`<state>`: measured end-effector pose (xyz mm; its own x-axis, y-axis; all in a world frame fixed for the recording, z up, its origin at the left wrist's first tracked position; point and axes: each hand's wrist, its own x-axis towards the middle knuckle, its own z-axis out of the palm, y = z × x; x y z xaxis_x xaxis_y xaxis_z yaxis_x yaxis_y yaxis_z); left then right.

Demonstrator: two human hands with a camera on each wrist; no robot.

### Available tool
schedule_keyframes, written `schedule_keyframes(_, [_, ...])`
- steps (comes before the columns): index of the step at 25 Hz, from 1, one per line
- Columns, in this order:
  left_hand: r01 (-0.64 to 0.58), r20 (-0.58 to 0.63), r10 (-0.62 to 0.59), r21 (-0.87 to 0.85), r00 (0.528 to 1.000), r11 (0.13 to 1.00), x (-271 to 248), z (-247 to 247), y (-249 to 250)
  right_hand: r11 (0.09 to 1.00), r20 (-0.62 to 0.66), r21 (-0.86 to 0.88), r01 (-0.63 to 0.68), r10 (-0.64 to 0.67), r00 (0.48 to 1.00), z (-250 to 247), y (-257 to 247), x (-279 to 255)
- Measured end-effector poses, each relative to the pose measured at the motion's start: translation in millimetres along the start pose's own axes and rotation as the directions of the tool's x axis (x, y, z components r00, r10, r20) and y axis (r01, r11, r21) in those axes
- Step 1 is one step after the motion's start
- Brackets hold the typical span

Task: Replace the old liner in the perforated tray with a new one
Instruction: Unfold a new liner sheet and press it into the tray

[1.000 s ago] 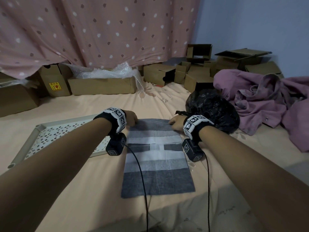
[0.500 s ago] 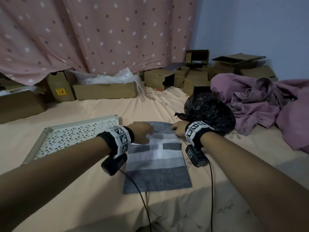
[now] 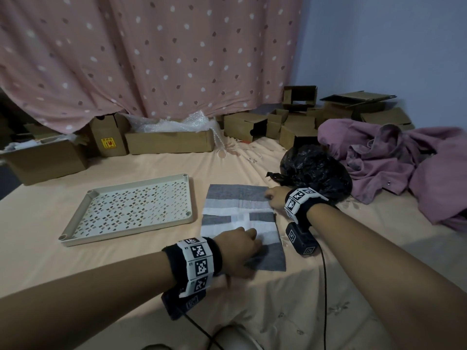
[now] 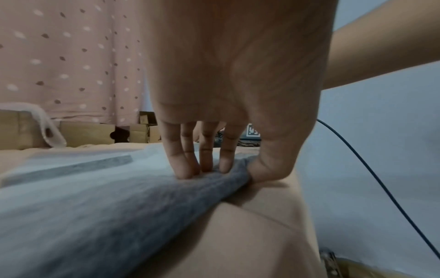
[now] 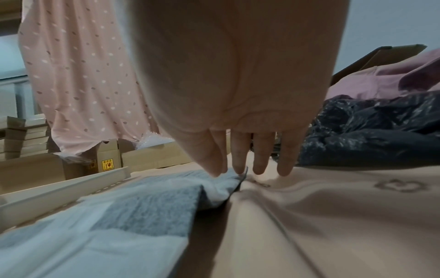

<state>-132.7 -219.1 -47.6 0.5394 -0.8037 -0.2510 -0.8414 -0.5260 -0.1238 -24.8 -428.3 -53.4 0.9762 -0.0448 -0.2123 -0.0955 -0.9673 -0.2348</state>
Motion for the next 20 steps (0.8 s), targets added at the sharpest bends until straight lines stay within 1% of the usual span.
schedule_keyframes(2, [0.019,0.044,-0.02,0.03,0.999,0.999,0,0,5,1.0,-0.001,0.019,0.007,-0.007,1.0,1,2,-1])
schedule_keyframes(3, [0.032,0.05,-0.033,0.029,0.998,0.999,0,1,8,1.0,0.007,0.023,0.02,-0.021,1.0,2,3,-2])
schedule_keyframes(4, [0.045,0.032,-0.046,0.012,0.998,0.999,0,1,9,0.999,0.028,0.021,0.032,-0.033,0.999,2,3,-2])
schedule_keyframes(6, [0.076,-0.037,-0.079,-0.075,0.996,0.994,-2,1,4,0.998,0.078,0.012,0.057,-0.058,0.995,0,6,0])
schedule_keyframes(7, [0.087,-0.057,-0.095,-0.135,0.994,0.987,-5,-1,-1,0.998,0.101,0.01,0.066,-0.066,0.993,-2,8,-1])
schedule_keyframes(9, [0.083,-0.073,-0.103,-0.234,0.992,0.969,-14,-6,-14,0.997,0.107,0.005,0.08,-0.08,0.991,-4,13,-3])
schedule_keyframes(12, [0.058,-0.118,-0.107,-0.36,0.987,0.931,-32,-22,-35,0.996,-0.009,0.04,0.073,-0.073,0.997,1,22,-8])
schedule_keyframes(15, [0.019,-0.208,-0.136,-0.484,0.969,0.875,-50,-39,-54,0.994,-0.068,0.061,0.091,-0.086,0.994,13,27,-6])
schedule_keyframes(17, [-0.004,-0.253,-0.144,-0.507,0.957,0.862,-58,-47,-63,0.989,-0.122,0.119,0.09,-0.075,0.99,19,27,-4])
schedule_keyframes(20, [-0.014,-0.262,-0.145,-0.524,0.954,0.852,-64,-50,-70,0.985,-0.155,0.148,0.087,-0.063,0.986,22,24,-1])
